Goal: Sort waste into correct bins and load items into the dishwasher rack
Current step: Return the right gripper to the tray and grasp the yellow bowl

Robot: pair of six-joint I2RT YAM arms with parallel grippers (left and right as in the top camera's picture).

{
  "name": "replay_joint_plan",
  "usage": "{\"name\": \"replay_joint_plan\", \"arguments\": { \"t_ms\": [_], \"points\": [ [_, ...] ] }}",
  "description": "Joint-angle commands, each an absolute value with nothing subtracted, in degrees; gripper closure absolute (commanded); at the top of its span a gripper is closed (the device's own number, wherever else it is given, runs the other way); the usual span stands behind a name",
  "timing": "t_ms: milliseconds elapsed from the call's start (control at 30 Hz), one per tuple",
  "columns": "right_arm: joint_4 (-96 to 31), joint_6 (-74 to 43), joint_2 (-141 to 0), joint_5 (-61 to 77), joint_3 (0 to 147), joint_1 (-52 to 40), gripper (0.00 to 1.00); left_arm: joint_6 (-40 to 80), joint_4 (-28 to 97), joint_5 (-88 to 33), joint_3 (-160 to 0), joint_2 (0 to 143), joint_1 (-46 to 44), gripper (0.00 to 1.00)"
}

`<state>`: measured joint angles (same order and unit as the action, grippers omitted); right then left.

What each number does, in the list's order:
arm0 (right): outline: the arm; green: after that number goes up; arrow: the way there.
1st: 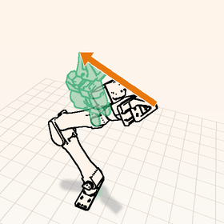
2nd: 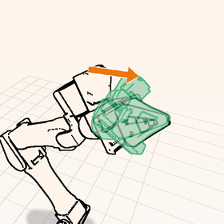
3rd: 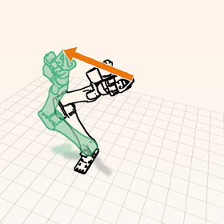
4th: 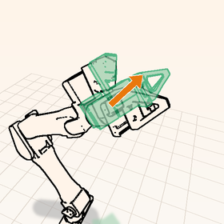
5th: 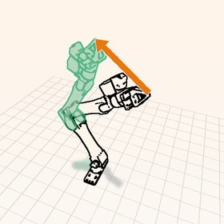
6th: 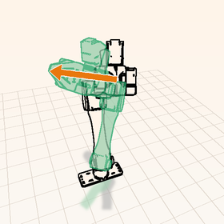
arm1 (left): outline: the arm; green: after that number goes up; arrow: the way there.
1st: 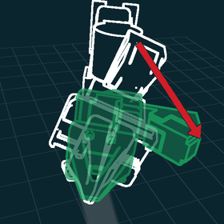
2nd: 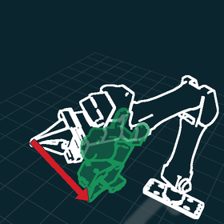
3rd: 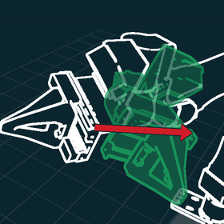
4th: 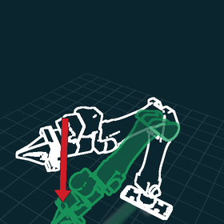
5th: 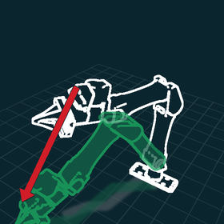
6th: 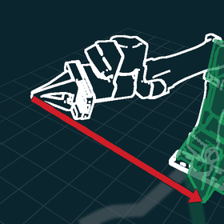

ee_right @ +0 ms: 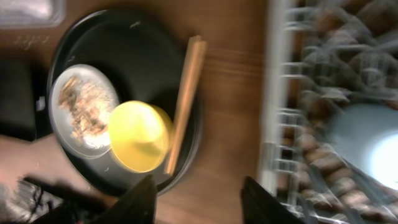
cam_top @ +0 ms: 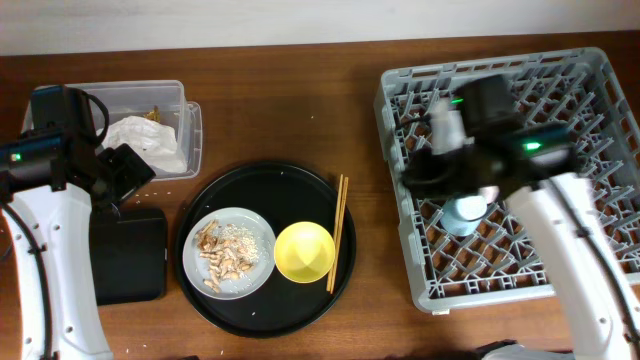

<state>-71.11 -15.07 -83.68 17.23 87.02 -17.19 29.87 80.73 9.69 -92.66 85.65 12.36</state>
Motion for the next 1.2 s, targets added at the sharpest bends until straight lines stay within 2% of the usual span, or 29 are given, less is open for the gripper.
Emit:
{"name": "replay_joint_plan", "arguments": {
  "t_ms": [0, 167, 233, 400, 600, 767, 967, 1067, 1167],
  "points": [
    [-67.9, -22.5, -86.6, 13.6, 84.9, -27.9, 0.5, 30.6, 80.6, 10.3, -92.6, 85.2, 12.5, 0.01],
    [-63.0, -23.7, -93.6, 9.7, 84.1, -41.1, 0.5, 30.6, 80.6, 10.3, -92.6, 85.2, 12.5, 0.01],
    [-61.1, -28.1, -97.2, 6.5, 84.1, -45.8, 0.5, 30.6, 80.6, 10.3, -92.6, 85.2, 12.5, 0.01],
    [-58.5, -30.9, -105.4, 3.1, 84.1, -54.0, 0.5, 30.6, 80.7, 10.3, -92.6, 85.2, 12.5, 0.01],
    [-54.4, -32.8, -110.5, 2.4, 84.1, -58.8, 0.5, 30.6, 80.6, 10.3, -92.6, 85.2, 12.5, 0.01],
    [-52.0, -35.5, -112.1, -5.9, 84.1, -63.0, 0.5, 30.6, 80.6, 10.3, -92.6, 85.2, 12.5, 0.01],
    [-50.1, -36.5, -114.8, -9.8, 84.0, -63.7, 0.5, 30.6, 80.6, 10.3, -92.6, 85.2, 12.5, 0.01],
    [-49.5, -36.5, -116.0, -9.7, 84.0, -63.6, 0.57, 30.6, 80.6, 10.3, -92.6, 85.2, 12.5, 0.01],
    [-49.4, -36.5, -116.5, -9.5, 84.0, -63.7, 0.71, 30.6, 80.6, 10.3, -92.6, 85.2, 12.5, 0.01]
  ]
}}
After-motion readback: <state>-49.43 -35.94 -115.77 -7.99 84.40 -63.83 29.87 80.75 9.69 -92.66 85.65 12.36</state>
